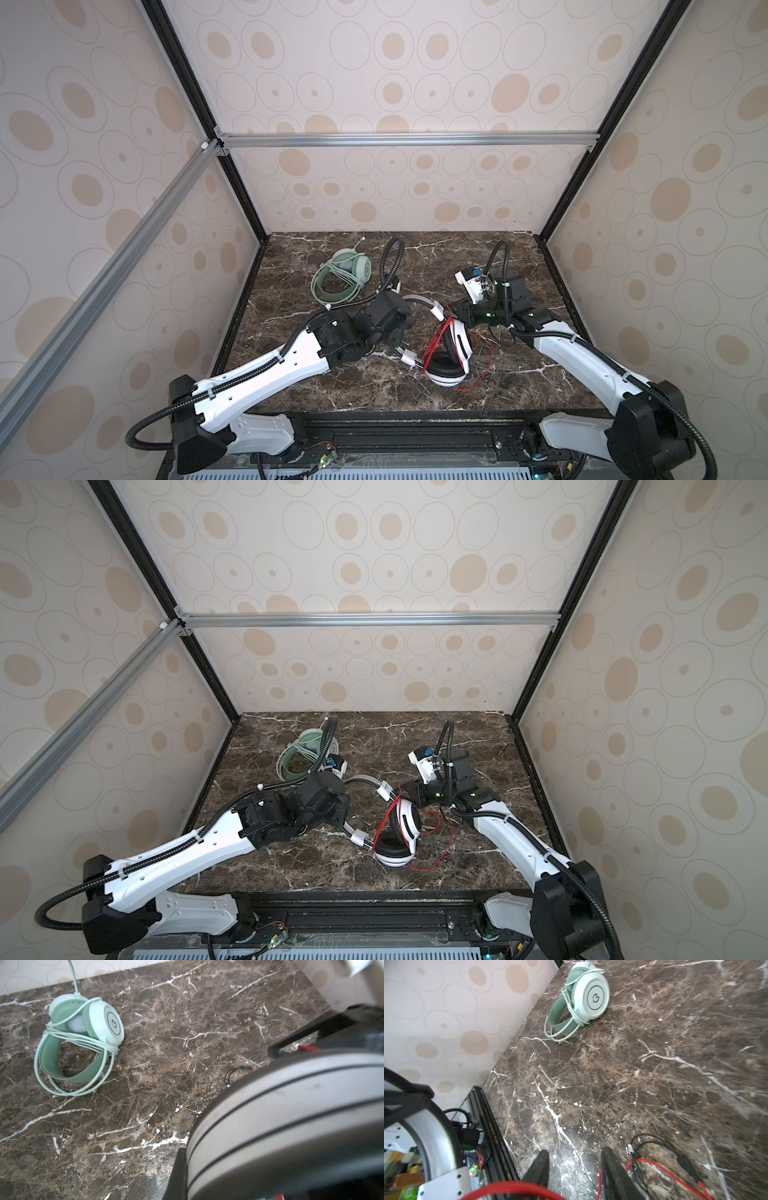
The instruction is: Wrap the headphones
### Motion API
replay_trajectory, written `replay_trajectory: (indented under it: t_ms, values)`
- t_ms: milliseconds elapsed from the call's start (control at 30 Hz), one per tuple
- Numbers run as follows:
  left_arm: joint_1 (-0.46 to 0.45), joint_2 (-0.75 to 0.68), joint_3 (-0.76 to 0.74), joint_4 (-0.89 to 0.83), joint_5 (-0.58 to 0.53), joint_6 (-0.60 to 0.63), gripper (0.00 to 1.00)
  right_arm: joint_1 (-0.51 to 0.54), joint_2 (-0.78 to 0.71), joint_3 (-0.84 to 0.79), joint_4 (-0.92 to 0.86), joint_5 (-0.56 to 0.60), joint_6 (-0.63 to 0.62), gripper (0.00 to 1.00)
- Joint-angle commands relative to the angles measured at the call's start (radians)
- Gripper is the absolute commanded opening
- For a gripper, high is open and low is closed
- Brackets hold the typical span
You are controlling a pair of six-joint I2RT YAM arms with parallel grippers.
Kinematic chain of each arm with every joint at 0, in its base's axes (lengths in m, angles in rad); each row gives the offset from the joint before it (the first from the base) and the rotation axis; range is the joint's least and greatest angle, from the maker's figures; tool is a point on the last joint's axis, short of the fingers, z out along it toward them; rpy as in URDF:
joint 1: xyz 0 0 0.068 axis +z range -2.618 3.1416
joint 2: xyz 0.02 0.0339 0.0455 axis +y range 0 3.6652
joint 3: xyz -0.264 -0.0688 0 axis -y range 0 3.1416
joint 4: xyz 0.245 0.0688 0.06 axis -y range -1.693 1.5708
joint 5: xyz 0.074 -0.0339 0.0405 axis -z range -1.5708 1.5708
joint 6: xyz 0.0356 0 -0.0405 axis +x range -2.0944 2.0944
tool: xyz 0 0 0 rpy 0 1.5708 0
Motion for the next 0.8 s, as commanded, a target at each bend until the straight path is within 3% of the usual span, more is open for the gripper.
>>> replay_trajectory:
  t_ms: [0,100,333,533,767]
  values:
    - [0.021,-0.034,0.153,0.017,-0.035,-0.060,0.00,0.000,-0.005,-0.040,0.143,-0.140,0.061,0.66]
    - [0.087,-0.025,0.225,-0.033,-0.064,-0.093,0.00,0.001,-0.032,-0.066,0.125,-0.143,0.049,0.73]
    - [0.273,-0.006,0.393,-0.098,-0.012,-0.095,0.00,-0.005,-0.162,-0.153,0.063,-0.203,0.018,0.78]
    - [0.289,0.050,0.580,-0.146,-0.034,-0.057,0.00,-0.005,-0.240,-0.232,0.143,-0.214,0.078,0.82]
    - [0.293,0.085,0.700,-0.181,-0.067,-0.035,0.00,0.004,-0.220,-0.223,0.100,-0.071,0.039,0.81]
